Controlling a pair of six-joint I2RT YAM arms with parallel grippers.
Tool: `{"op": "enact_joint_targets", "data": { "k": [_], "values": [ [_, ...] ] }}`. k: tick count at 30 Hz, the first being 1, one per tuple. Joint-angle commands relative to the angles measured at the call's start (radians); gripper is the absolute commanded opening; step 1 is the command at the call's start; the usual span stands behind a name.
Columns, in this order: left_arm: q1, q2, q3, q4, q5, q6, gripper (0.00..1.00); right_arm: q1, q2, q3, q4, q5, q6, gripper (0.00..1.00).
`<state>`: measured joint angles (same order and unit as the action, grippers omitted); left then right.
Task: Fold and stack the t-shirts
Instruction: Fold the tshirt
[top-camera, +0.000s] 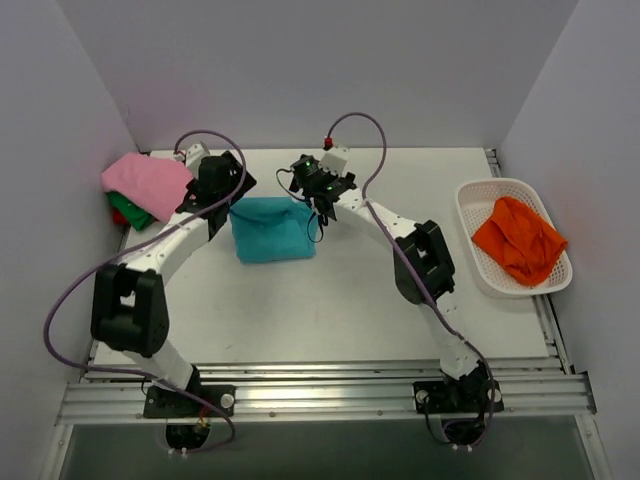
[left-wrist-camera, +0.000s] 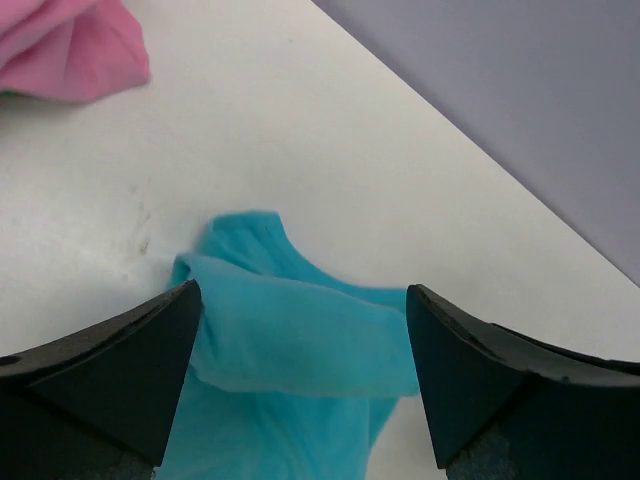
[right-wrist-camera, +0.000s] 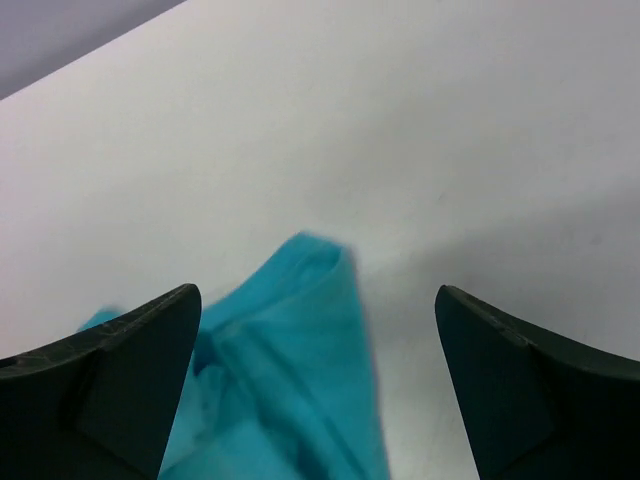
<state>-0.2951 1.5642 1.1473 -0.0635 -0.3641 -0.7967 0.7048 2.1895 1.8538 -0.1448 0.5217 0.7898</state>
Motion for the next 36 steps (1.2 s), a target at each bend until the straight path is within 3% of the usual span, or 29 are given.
{"op": "enact_joint_targets", "data": {
  "k": [1, 2, 4, 7, 11, 15, 18, 22, 29, 36],
  "values": [
    [0.115, 0.225, 0.234, -0.003, 0.151, 0.097, 0.94, -0.106, 0.139, 0.258, -0.290, 0.125, 0.006, 1.00],
    [0.134, 0.308, 0.349, -0.036, 0.199, 0.094, 0.94, -0.114, 0.135, 0.298, -0.300, 0.135, 0.006, 1.00],
    [0.175, 0.342, 0.384, -0.010, 0.263, 0.093, 0.94, -0.113, 0.086, 0.262, -0.283, 0.184, 0.014, 1.00],
    [0.197, 0.310, 0.342, 0.104, 0.339, 0.112, 0.94, -0.107, -0.115, 0.067, -0.163, 0.201, 0.003, 1.00],
    [0.201, 0.272, 0.319, 0.113, 0.356, 0.125, 0.94, -0.100, -0.250, -0.120, -0.085, 0.219, 0.012, 1.00],
    [0.201, 0.214, 0.203, 0.171, 0.364, 0.097, 0.94, -0.094, -0.277, -0.222, 0.100, 0.103, -0.059, 1.00],
    [0.201, 0.151, 0.096, 0.226, 0.390, 0.059, 0.94, -0.091, -0.191, -0.174, 0.136, -0.055, -0.133, 0.99],
    [0.201, 0.083, -0.064, 0.303, 0.392, 0.051, 0.94, -0.064, -0.027, 0.016, 0.114, -0.106, -0.165, 0.98],
    [0.200, 0.053, -0.161, 0.366, 0.392, 0.050, 0.94, -0.042, 0.144, 0.149, 0.244, -0.278, -0.221, 0.97],
    [0.201, 0.042, -0.179, 0.387, 0.401, 0.065, 0.94, -0.031, 0.262, 0.275, 0.240, -0.302, -0.259, 0.97]
  ]
}}
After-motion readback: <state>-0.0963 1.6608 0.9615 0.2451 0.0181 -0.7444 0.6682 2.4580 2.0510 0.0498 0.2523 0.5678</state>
